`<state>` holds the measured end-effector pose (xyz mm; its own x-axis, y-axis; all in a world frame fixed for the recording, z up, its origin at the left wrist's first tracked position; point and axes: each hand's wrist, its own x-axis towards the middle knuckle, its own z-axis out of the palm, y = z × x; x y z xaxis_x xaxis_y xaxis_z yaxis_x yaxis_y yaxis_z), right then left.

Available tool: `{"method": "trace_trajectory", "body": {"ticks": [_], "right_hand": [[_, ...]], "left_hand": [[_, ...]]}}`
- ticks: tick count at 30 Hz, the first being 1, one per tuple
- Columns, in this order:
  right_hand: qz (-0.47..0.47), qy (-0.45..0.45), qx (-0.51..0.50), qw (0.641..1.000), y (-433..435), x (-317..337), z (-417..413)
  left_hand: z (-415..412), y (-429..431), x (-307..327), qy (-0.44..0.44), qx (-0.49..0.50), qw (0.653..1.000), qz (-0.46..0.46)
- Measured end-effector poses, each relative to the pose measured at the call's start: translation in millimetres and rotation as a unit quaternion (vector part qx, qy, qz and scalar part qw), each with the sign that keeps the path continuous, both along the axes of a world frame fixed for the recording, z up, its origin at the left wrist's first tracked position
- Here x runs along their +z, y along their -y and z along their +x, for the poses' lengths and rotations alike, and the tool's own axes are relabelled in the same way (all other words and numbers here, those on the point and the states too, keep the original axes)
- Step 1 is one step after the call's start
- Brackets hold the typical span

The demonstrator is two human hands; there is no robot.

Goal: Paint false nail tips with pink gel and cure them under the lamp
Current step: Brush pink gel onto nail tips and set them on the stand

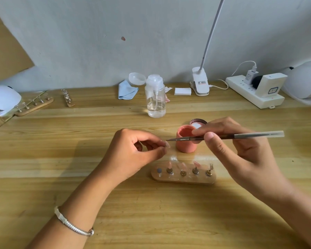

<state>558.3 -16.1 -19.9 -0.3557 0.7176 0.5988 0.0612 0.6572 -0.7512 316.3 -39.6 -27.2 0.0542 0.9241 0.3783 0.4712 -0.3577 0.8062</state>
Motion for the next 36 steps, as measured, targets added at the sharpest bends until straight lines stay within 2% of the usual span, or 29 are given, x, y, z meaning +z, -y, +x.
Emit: {"method": "trace_trajectory", "body": {"ticks": [17,28,36], "right_hand": [[0.034,0.035,-0.012,0.999,2.2,2.0,-2.5],[0.033,0.007,-0.019,0.999,2.3,2.7,0.5],[0.046,0.029,-0.013,0.998,2.9,2.2,-2.1]], "left_hand": [[0.5,0.6,-0.6,-0.011,0.005,1.0,-0.005],[1.6,1.0,-0.5,-0.002,0.001,1.0,-0.018],[0.6,1.6,-0.9,-0.007,0.001,1.0,-0.019]]}}
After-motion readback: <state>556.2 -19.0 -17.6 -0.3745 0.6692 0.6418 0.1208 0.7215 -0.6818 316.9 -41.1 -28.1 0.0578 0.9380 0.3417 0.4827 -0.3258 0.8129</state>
